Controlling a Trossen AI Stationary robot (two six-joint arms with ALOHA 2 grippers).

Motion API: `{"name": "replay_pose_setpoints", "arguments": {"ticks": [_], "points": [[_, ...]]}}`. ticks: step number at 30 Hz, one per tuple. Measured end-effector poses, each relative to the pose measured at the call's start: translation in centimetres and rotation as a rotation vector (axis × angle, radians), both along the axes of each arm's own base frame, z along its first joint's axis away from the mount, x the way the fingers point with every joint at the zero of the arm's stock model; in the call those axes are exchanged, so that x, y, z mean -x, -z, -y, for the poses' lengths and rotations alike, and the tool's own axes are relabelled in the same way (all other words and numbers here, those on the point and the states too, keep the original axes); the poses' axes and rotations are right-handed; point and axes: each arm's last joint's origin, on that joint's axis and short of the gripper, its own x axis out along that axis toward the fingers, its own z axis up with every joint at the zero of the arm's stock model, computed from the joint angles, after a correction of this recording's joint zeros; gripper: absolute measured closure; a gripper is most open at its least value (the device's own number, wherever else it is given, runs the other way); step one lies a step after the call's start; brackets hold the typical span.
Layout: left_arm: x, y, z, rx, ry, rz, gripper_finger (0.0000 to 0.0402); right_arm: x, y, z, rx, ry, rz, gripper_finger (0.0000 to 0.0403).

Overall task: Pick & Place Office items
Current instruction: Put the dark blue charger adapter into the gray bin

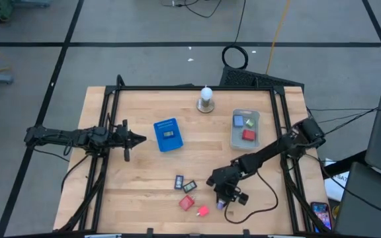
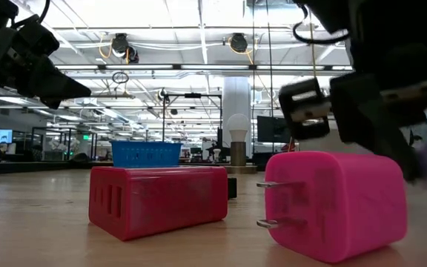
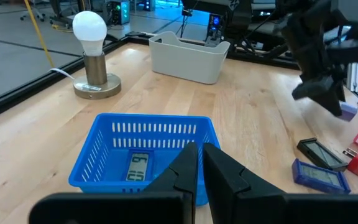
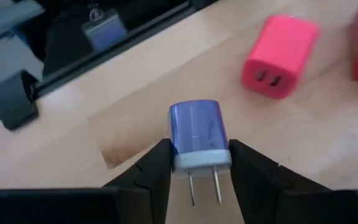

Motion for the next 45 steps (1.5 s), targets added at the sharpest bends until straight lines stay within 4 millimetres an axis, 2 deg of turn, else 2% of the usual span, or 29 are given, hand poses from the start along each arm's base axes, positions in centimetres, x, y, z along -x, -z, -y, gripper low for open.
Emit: {"name": "replay_pose_setpoints", "arguments": {"ticks": [5, 9, 13, 18, 21, 24, 30, 33, 36, 41, 45], "points": [[0.0, 0.0, 0.0, -0.01, 0.002, -0.001, 0.0378, 0.9, -2.8, 1.4, 0.033, 0.073, 0.05, 0.0275], [0.0, 0.0, 0.0, -0.023, 0.003, -0.003, 0.0378, 2.8, -6.1, 3.3, -0.012, 0.14, 0.146, 0.0275], [0.0, 0.0, 0.0, -0.023, 0.003, -0.003, 0.0378, 6.0, -9.3, 5.6, -0.029, 0.298, 0.312, 0.0275], [0.0, 0.0, 0.0, -0.02, 0.002, -0.002, 0.0378, 10.8, -12.5, 9.1, 0.002, 0.616, 0.528, 0.0275], [0.0, 0.0, 0.0, -0.015, 0.002, -0.002, 0.0378, 14.0, -12.8, 10.6, 0.014, 0.726, 0.602, 0.0275], [0.0, 0.0, 0.0, -0.015, 0.002, -0.002, 0.0378, 16.7, -12.3, 11.5, -0.011, 0.771, 0.669, 0.0275], [0.0, 0.0, 0.0, -0.02, 0.002, -0.002, 0.0378, 20.2, -11.1, 13.0, -0.029, 0.978, 0.786, 0.0275], [0.0, 0.0, 0.0, -0.019, 0.001, -0.002, 0.0378, 20.9, -10.8, 13.7, 0.071, 1.129, 0.768, 0.0275], [0.0, 0.0, 0.0, -0.015, 0.0, 0.001, 0.0378, 20.8, -10.8, 14.2, 0.185, 1.262, 0.691, 0.0275], [0.0, 0.0, 0.0, -0.017, 0.0, 0.002, 0.0378, 18.8, -10.7, 14.9, 0.308, 1.44, 0.465, 0.0275], [0.0, 0.0, 0.0, -0.016, 0.0, 0.002, 0.0378, 17.0, -9.1, 16.2, 0.459, 1.52, 0.219, 0.0275]]}}
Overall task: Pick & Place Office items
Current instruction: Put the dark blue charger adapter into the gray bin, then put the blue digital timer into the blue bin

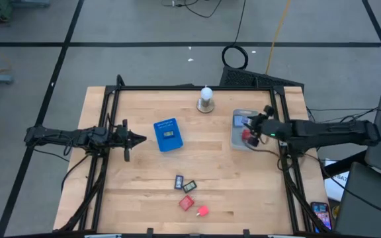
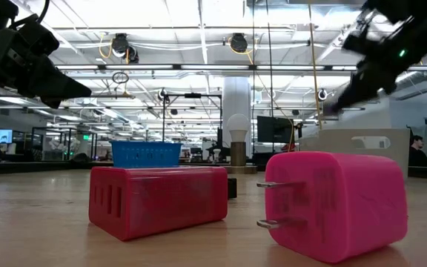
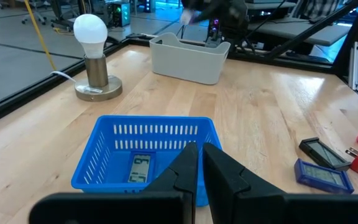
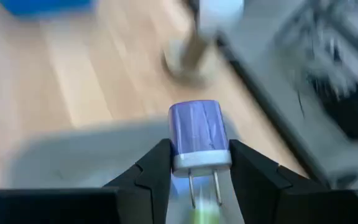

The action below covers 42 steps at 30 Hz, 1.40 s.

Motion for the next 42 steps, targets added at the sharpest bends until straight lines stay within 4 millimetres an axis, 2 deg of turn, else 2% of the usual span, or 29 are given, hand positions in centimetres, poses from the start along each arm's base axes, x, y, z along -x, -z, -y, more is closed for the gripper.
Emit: {"name": "replay_pose_setpoints", "arguments": {"ticks": [7, 15, 26, 30, 33, 37, 39, 42], "points": [[0.0, 0.0, 0.0, 0.012, -0.003, 0.0, 0.0378, -1.9, 3.2, 2.3, -0.133, 0.082, -0.215, 0.0275], [0.0, 0.0, 0.0, 0.012, -0.003, -0.001, 0.0378, -2.4, 4.6, 3.7, -0.223, 0.089, -0.293, 0.027], [0.0, 0.0, 0.0, -0.004, 0.0, -0.004, 0.0378, -2.3, 4.2, 3.6, -0.247, 0.067, -0.256, 0.0178], [0.0, 0.0, 0.0, -0.004, 0.001, -0.004, 0.0378, -2.1, 2.4, 3.6, -0.205, 0.064, -0.089, 0.0166], [0.0, 0.0, 0.0, -0.003, 0.0, -0.003, 0.0378, -1.8, 0.1, 3.0, -0.128, -0.03, 0.085, 0.018], [0.0, 0.0, 0.0, 0.003, -0.001, -0.001, 0.0378, -0.8, -2.6, 1.7, -0.092, -0.281, 0.393, 0.0236], [0.0, 0.0, 0.0, 0.014, -0.005, 0.002, 0.0378, -0.3, -3.3, 1.2, -0.12, -0.4, 0.511, 0.0277], [0.0, 0.0, -0.1, 0.021, -0.022, 0.006, 0.0378, 0.5, -2.9, 0.6, -0.134, -0.523, 0.588, 0.0347]]}}
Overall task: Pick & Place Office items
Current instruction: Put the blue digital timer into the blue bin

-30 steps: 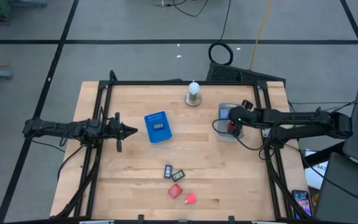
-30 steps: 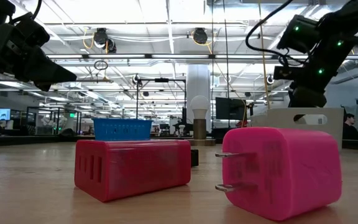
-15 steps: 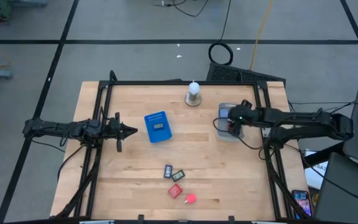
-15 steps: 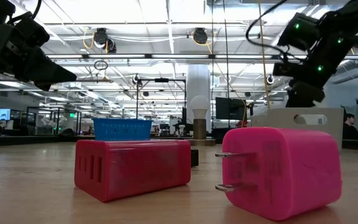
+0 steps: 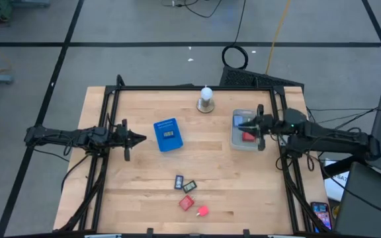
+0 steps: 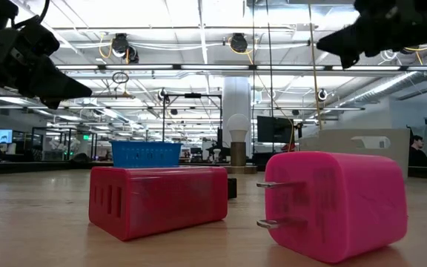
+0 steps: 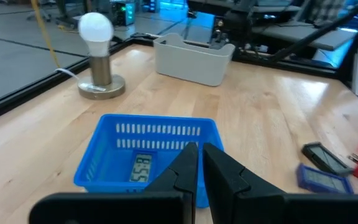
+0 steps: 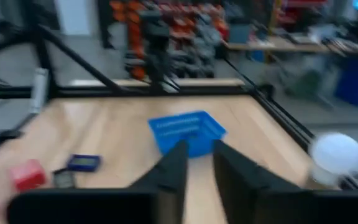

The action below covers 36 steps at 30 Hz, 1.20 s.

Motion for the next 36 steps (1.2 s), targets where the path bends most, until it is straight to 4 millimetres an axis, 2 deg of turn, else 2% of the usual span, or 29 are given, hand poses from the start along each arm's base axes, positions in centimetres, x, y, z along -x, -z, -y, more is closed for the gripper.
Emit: {"name": "replay_pose_setpoints", "arguments": {"ticks": [2, 3, 11, 14, 19, 25, 31, 33, 36], "points": [[0.0, 0.1, -0.1, 0.013, -0.028, -0.004, 0.0378, 0.4, 0.7, -0.2, 0.015, -0.035, 0.056, 0.0386], [-0.1, 0.1, -0.1, 0.017, -0.041, -0.009, 0.0378, 0.6, 1.2, -0.3, 0.017, -0.05, 0.08, 0.0394], [-1.2, 0.4, 0.3, 0.021, 0.005, -0.048, 0.0397, 1.1, 6.3, -0.4, -0.026, -0.042, 0.168, 0.0401], [-2.0, 0.1, 0.7, 0.008, 0.046, -0.075, 0.0399, 1.3, 6.0, -0.4, -0.008, -0.046, 0.253, 0.0399], [-3.9, -1.2, 1.8, 0.004, 0.1, -0.105, 0.04, 1.3, 6.2, -0.4, -0.026, -0.041, 0.234, 0.0402], [-7.4, -3.6, 3.9, -0.022, 0.15, -0.168, 0.0395, 1.3, 6.3, -0.4, -0.036, -0.044, 0.228, 0.0402], [-12.4, -5.5, 7.1, -0.082, 0.229, -0.301, 0.0391, 1.2, 6.4, -0.4, -0.036, -0.042, 0.217, 0.0402], [-14.1, -5.6, 7.9, -0.083, 0.257, -0.349, 0.0378, 1.2, 6.4, -0.4, -0.033, -0.042, 0.216, 0.0402], [-16.6, -5.8, 8.8, -0.037, 0.326, -0.379, 0.0335, 1.2, 6.4, -0.4, -0.035, -0.042, 0.213, 0.0402]]}}
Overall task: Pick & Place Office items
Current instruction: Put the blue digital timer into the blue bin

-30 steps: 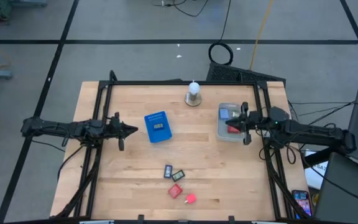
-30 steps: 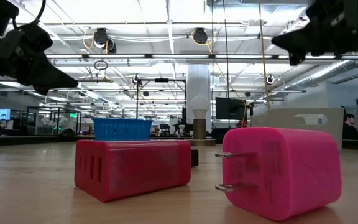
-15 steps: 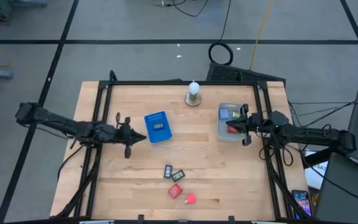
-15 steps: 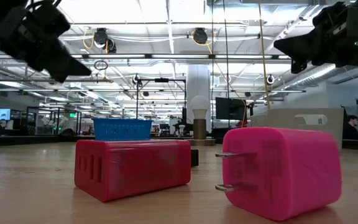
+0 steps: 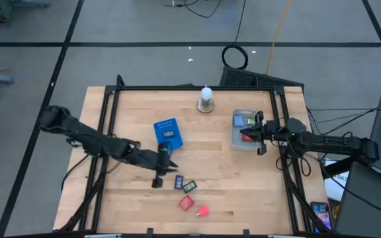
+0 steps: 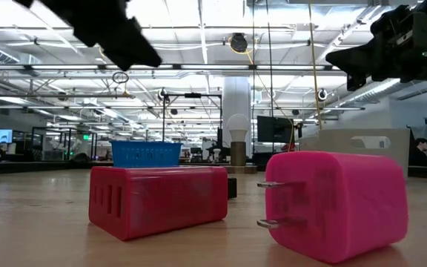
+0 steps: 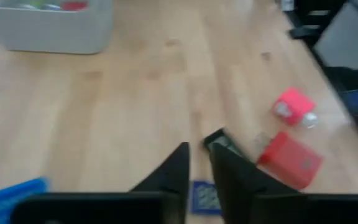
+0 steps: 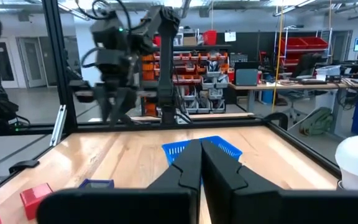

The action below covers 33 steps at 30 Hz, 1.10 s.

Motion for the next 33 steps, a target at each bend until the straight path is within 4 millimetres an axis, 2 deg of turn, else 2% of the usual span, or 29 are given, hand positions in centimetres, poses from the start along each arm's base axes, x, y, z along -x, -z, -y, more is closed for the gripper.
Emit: {"name": "replay_pose_setpoints", "arguments": {"ticks": [5, 11, 13, 15, 21, 28, 33], "points": [[-2.6, 1.3, 0.8, 0.027, 0.021, -0.135, 0.0225, 0.0, 0.1, 0.0, -0.005, -0.001, -0.005, 0.0402], [-3.9, 4.5, 1.3, -0.031, -0.001, -0.294, 0.0063, 0.0, 0.2, 0.0, -0.01, -0.001, -0.023, 0.0402], [-4.2, 5.3, 1.5, -0.028, 0.003, -0.333, 0.0021, 0.0, 0.2, 0.0, -0.01, -0.001, -0.022, 0.0402], [-4.3, 6.1, 1.6, -0.015, 0.027, -0.38, 0.0012, 0.0, 0.2, 0.0, -0.01, -0.001, -0.022, 0.0402], [-4.4, 7.7, 2.0, -0.008, 0.054, -0.434, 0.0041, 0.0, 0.4, 0.0, -0.014, -0.001, -0.036, 0.0403], [-5.1, 8.8, 2.8, -0.009, 0.089, -0.396, 0.0005, 0.0, 0.4, 0.0, -0.014, 0.0, -0.036, 0.0403], [-5.5, 9.6, 2.7, -0.011, 0.11, -0.403, 0.0019, -0.1, 0.4, 0.0, -0.014, 0.0, -0.04, 0.0403]]}}
